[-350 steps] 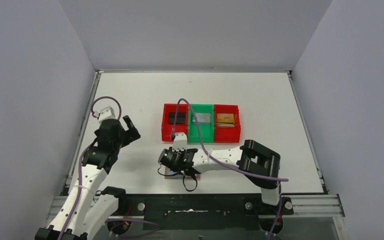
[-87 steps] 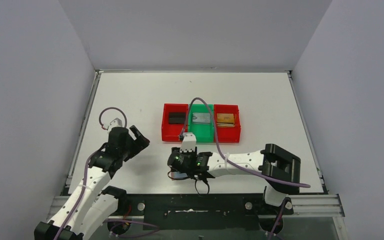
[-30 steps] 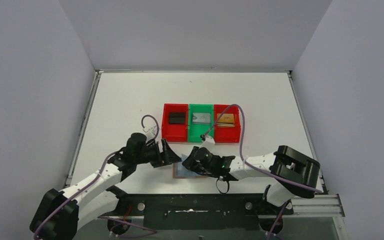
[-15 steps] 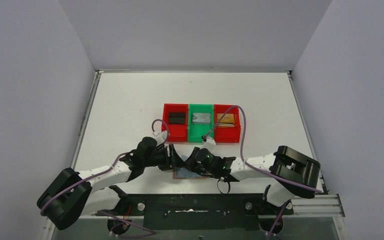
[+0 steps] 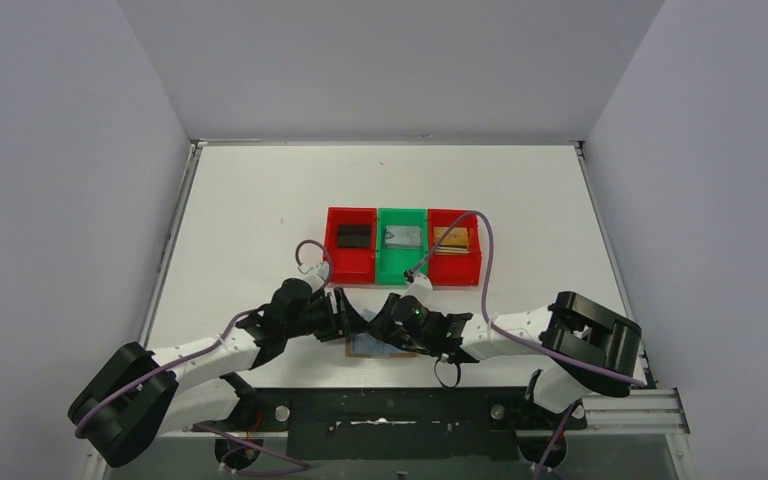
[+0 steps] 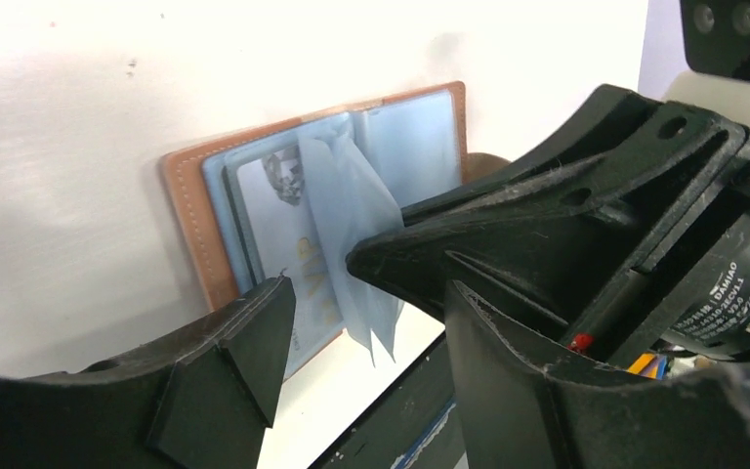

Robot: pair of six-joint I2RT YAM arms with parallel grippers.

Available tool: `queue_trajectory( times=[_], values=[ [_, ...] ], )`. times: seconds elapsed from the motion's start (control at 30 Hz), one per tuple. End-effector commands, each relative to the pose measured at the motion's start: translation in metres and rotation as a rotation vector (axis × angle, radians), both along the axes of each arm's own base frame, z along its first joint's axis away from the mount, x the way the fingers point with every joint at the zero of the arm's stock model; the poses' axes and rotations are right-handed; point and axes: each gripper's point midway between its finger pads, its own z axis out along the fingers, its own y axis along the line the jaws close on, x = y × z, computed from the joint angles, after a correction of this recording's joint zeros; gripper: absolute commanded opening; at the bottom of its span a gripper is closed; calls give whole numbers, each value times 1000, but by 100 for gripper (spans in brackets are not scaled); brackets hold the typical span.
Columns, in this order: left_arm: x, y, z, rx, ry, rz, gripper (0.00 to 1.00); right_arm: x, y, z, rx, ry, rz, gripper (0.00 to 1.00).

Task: Take the credit cards out of the card holder
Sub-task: Remove the credit card from the card holder.

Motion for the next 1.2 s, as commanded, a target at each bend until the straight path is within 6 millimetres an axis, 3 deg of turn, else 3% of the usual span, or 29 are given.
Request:
queue_trajectory(
  times=[0.0, 0.13, 0.3, 0.6, 0.97, 1.17],
  values=[
    [23, -2, 18, -20, -33, 101, 58, 9, 6, 23, 68, -46, -23, 15],
    [36, -11, 31, -37, -32, 118, 61, 10, 5, 22, 58, -49, -22, 15],
    [41, -18, 29, -38, -5, 122, 64, 10, 7, 23, 49, -53, -18, 15],
    [31, -9, -4, 80, 94, 116, 64, 10, 9, 24, 43, -62, -10, 16],
    [55, -5, 33, -54, 27, 280, 66, 9, 11, 25, 32, -75, 3, 16],
    [48, -11, 24, 2, 69, 200, 64, 8, 12, 28, 36, -91, 11, 16]
  ],
)
